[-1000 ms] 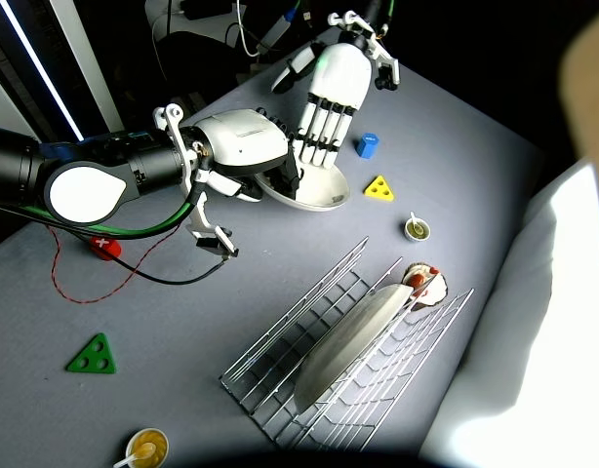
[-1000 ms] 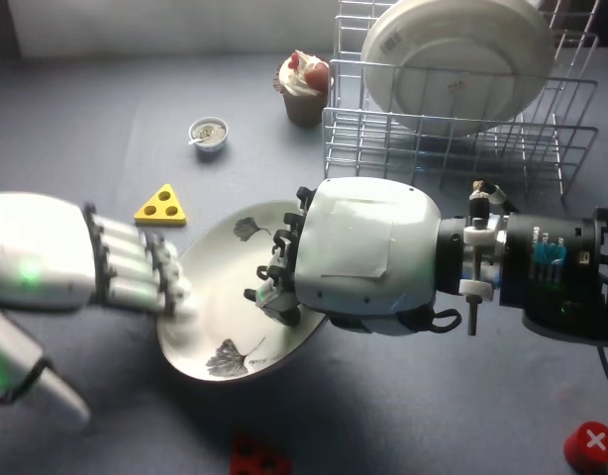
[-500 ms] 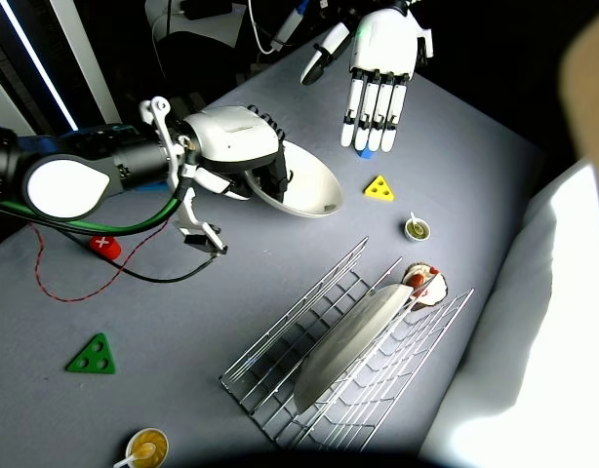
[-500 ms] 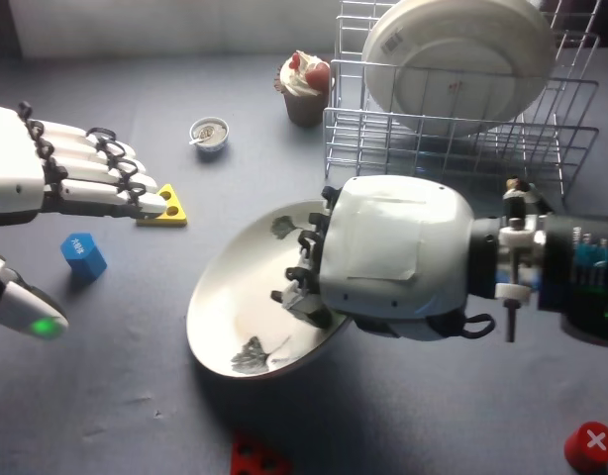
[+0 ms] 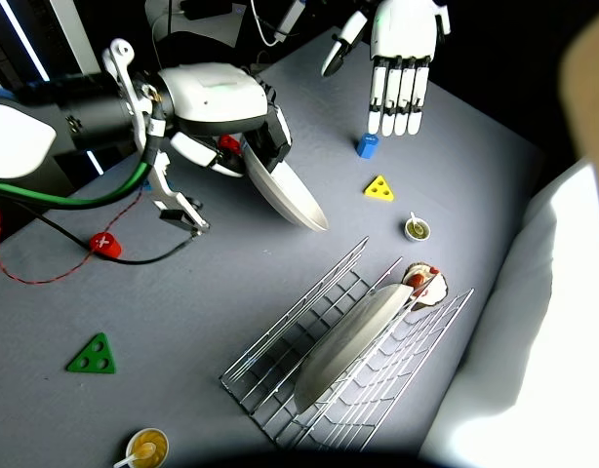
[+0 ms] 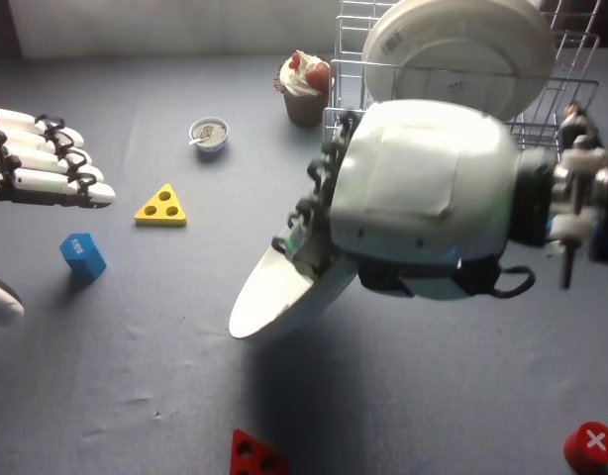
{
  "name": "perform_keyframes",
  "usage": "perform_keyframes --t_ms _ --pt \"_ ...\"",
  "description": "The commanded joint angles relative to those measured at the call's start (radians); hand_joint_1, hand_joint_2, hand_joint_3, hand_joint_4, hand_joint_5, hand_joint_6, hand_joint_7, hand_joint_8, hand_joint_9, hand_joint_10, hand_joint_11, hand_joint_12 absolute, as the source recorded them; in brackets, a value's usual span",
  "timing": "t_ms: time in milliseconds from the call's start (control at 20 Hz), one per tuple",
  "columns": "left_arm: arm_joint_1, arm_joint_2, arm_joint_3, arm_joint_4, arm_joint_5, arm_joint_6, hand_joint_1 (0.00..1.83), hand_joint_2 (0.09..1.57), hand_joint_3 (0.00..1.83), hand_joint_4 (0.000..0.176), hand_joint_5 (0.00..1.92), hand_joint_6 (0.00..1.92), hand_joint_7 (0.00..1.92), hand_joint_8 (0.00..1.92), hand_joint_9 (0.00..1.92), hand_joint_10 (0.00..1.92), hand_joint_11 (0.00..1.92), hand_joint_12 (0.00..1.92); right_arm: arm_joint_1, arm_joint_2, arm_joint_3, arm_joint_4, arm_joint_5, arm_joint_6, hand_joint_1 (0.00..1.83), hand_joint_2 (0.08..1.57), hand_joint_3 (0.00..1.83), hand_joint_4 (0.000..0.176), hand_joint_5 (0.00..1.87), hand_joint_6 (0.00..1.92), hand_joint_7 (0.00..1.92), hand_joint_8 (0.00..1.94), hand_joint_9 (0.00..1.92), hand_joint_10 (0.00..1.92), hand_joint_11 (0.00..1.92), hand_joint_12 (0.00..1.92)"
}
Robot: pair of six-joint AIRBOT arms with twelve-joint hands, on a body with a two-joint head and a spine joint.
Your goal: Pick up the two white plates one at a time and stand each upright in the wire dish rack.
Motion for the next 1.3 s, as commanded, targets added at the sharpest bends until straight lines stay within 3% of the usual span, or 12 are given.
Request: perform_keyframes --t_ms 0,250,450,550,600,750,900,1000,1050,1100,1250 --pt "-0.006 0.02 0.006 -0.054 -0.049 -0.001 0.0 1.0 0.0 0.0 0.13 0.0 0.2 0.0 0.2 0.01 0.16 0.01 0.031 0.015 -0.014 0.022 0.106 0.016 1.5 1.03 0.0 0.0 1.04 0.87 1.13 0.43 1.17 0.62 1.06 1.26" --pt "-0.006 0.041 0.009 -0.047 -0.074 -0.001 0.02 0.99 0.0 0.0 0.12 0.0 0.18 0.0 0.18 0.0 0.16 0.01 0.129 0.086 -0.061 0.001 0.034 0.212 1.5 1.04 0.0 0.0 1.0 0.92 1.12 0.44 1.16 0.64 1.02 1.32" --pt "-0.006 0.046 0.025 -0.047 -0.108 -0.001 0.01 1.0 0.0 0.0 0.09 0.0 0.15 0.0 0.16 0.0 0.18 0.01 0.195 0.119 -0.072 -0.009 -0.046 0.362 1.5 1.04 0.0 0.0 0.99 0.98 1.2 0.28 1.17 0.61 1.02 1.32" --pt "-0.006 0.048 0.027 -0.047 -0.13 -0.001 0.01 0.99 0.0 0.0 0.11 0.01 0.16 0.01 0.16 0.0 0.18 0.01 0.22 0.131 -0.072 -0.009 -0.072 0.414 1.5 1.02 0.0 0.0 1.03 0.9 1.19 0.28 1.23 0.51 1.06 1.26" --pt "-0.006 0.049 0.027 -0.047 -0.134 -0.001 0.0 0.99 0.0 0.0 0.1 0.01 0.16 0.0 0.16 0.0 0.17 0.01 0.233 0.137 -0.073 -0.009 -0.084 0.429 1.5 1.03 0.0 0.0 1.02 0.91 1.15 0.36 1.23 0.51 1.06 1.25" --pt "-0.009 0.05 0.027 -0.052 -0.137 -0.001 0.0 0.99 0.0 0.0 0.09 0.0 0.14 0.0 0.14 0.0 0.16 0.0 0.28 0.156 -0.072 -0.009 -0.131 0.5 1.5 1.03 0.0 0.0 1.03 0.88 1.16 0.34 1.22 0.54 1.05 1.27" --pt "-0.011 0.05 0.027 -0.057 -0.142 -0.001 0.0 0.99 0.0 0.0 0.1 0.0 0.15 0.0 0.15 0.0 0.17 0.01 0.336 0.166 -0.056 -0.008 -0.185 0.63 1.5 1.02 0.0 0.0 1.06 0.82 1.16 0.32 1.27 0.47 1.08 1.24" --pt "-0.011 0.05 0.027 -0.061 -0.145 -0.001 0.0 0.99 0.0 0.0 0.12 0.01 0.17 0.01 0.17 0.01 0.2 0.02 0.363 0.172 -0.044 -0.008 -0.221 0.7 1.5 1.02 0.0 0.0 1.07 0.79 1.15 0.35 1.25 0.51 1.1 1.23" --pt "-0.011 0.05 0.027 -0.061 -0.149 -0.001 0.0 0.99 0.0 0.0 0.11 0.0 0.17 0.01 0.17 0.01 0.19 0.01 0.371 0.173 -0.04 -0.008 -0.238 0.723 1.5 1.03 0.0 0.0 1.06 0.8 1.05 0.51 1.19 0.61 1.09 1.23" --pt "-0.011 0.049 0.028 -0.061 -0.154 -0.001 0.02 0.99 0.0 0.0 0.12 0.01 0.18 0.01 0.18 0.01 0.19 0.02 0.378 0.175 -0.036 -0.008 -0.261 0.754 1.49 1.04 0.0 0.0 1.05 0.82 1.03 0.56 1.17 0.64 1.08 1.25" --pt "-0.011 0.043 0.037 -0.078 -0.154 -0.001 0.01 0.99 0.0 0.0 0.13 0.01 0.19 0.01 0.19 0.01 0.2 0.02 0.384 0.18 -0.022 0.004 -0.313 0.803 1.49 1.04 0.0 0.0 1.04 0.85 1.09 0.45 1.15 0.69 1.07 1.26"
